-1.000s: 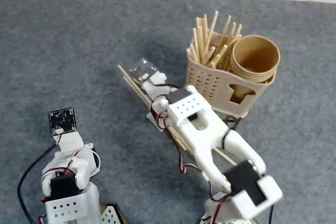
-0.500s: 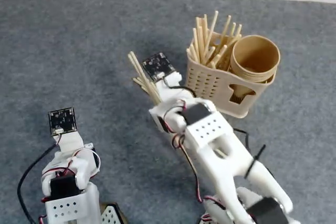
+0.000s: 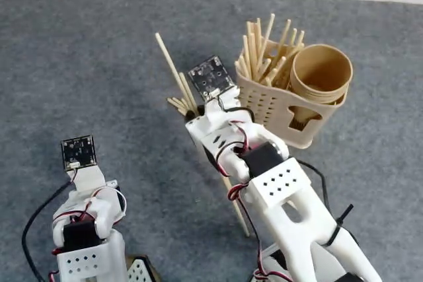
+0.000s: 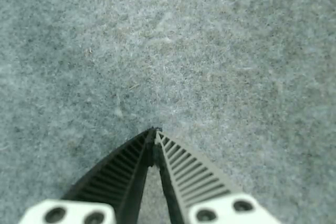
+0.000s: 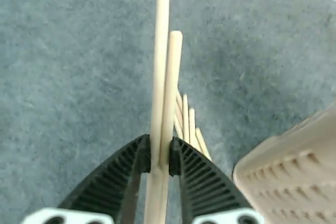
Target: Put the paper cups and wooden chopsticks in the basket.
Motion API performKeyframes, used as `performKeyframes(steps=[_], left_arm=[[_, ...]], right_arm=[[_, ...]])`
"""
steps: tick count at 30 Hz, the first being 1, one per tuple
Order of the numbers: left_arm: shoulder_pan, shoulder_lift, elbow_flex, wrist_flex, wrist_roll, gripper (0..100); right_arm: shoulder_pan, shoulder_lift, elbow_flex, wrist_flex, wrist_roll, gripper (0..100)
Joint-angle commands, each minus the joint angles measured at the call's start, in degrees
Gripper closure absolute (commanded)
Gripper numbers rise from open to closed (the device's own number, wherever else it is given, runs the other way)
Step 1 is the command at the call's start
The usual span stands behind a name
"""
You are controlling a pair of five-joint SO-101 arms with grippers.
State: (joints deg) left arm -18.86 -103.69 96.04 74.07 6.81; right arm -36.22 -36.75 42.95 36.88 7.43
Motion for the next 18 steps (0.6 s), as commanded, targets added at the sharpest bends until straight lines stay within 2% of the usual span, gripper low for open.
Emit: performKeyframes(steps=[1, 11, 18], left_arm=[[1.4, -0.7, 1.1, 0.4, 0.0, 99], [1.4, -0.7, 1.1, 0.4, 0.0, 99], [1.4, -0.7, 1.1, 0.4, 0.0, 99]], right_arm=[[0.3, -2.4, -0.7, -5.1, -0.5, 99.4], [0.5, -2.4, -0.7, -23.8, -0.2, 99.4], [0.2, -2.4, -3.1, -27.6, -0.5, 99.4]])
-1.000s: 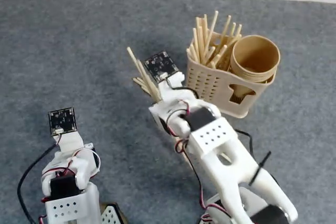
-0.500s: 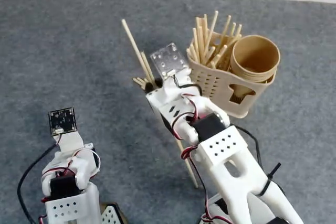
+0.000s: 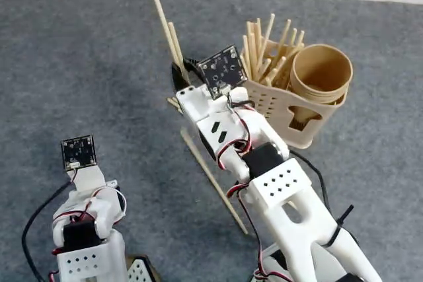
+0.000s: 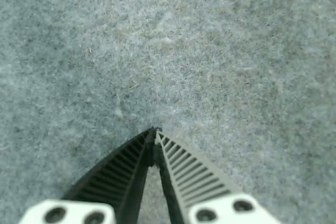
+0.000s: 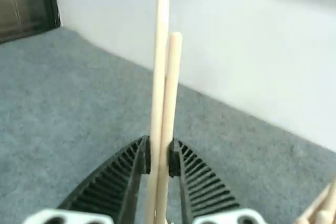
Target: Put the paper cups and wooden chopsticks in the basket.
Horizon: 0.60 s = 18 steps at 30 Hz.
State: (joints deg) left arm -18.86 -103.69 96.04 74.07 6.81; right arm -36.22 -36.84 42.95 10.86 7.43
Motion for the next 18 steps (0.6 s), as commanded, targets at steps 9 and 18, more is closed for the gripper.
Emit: performKeyframes(steps=[9, 18], left_arm=[[1.4, -0.7, 1.1, 0.4, 0.0, 99], [1.4, -0.7, 1.1, 0.4, 0.0, 99]], right_arm=[[0.6, -2.4, -12.8, -1.5, -0.3, 99.4], [6.3, -2.4, -26.2, 6.9, -0.2, 99.4]])
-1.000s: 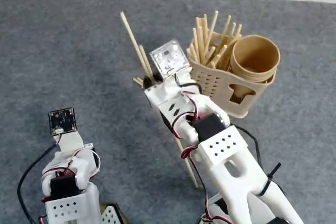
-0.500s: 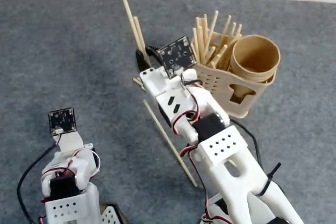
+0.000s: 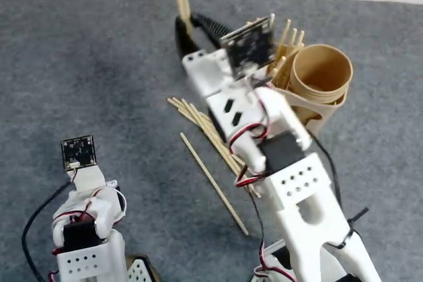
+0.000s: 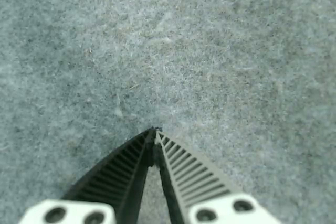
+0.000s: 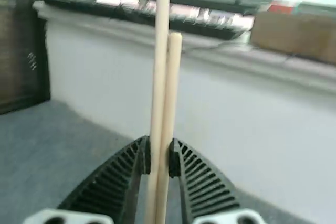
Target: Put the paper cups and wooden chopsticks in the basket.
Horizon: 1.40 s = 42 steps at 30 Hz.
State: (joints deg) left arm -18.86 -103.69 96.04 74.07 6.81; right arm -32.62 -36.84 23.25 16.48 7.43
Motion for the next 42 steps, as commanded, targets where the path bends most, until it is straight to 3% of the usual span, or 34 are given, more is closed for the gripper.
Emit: performKeyframes(steps=[1, 17, 42], left_arm=[[1.4, -0.7, 1.1, 0.4, 0.0, 99], [1.4, -0.7, 1.1, 0.4, 0.0, 99], [1.4, -0.7, 1.1, 0.4, 0.0, 99]], right_arm=[[3.6, -2.4, -7.8, 1.5, -0.2, 99.4], [19.3, -2.3, -13.3, 1.6, -0.1, 99.4], [19.3, -2.3, 18.9, 1.4, -0.1, 98.9]])
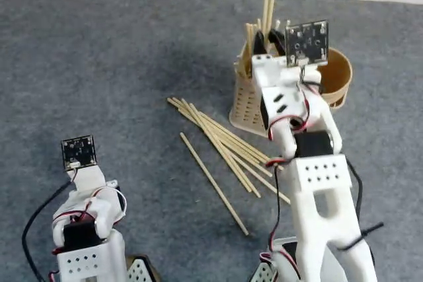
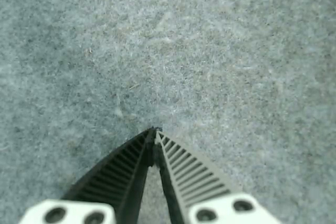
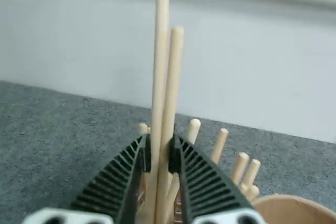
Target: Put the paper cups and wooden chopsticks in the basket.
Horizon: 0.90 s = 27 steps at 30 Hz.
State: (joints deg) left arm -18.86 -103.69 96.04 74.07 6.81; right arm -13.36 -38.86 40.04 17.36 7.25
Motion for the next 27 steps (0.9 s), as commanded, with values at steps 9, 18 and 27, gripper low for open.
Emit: performKeyframes(steps=[9, 18, 27], left_arm=[[1.4, -0.7, 1.1, 0.4, 0.0, 99], [1.4, -0.7, 1.1, 0.4, 0.0, 99], [1.4, -0.7, 1.1, 0.4, 0.0, 99]], right_arm=[[0.3, -0.3, 3.6, 0.6, 0.1, 94.2], [0.0, -3.7, 0.7, 0.6, -0.1, 84.0], [-2.7, -14.0, 0.1, 0.8, 0.0, 84.0]])
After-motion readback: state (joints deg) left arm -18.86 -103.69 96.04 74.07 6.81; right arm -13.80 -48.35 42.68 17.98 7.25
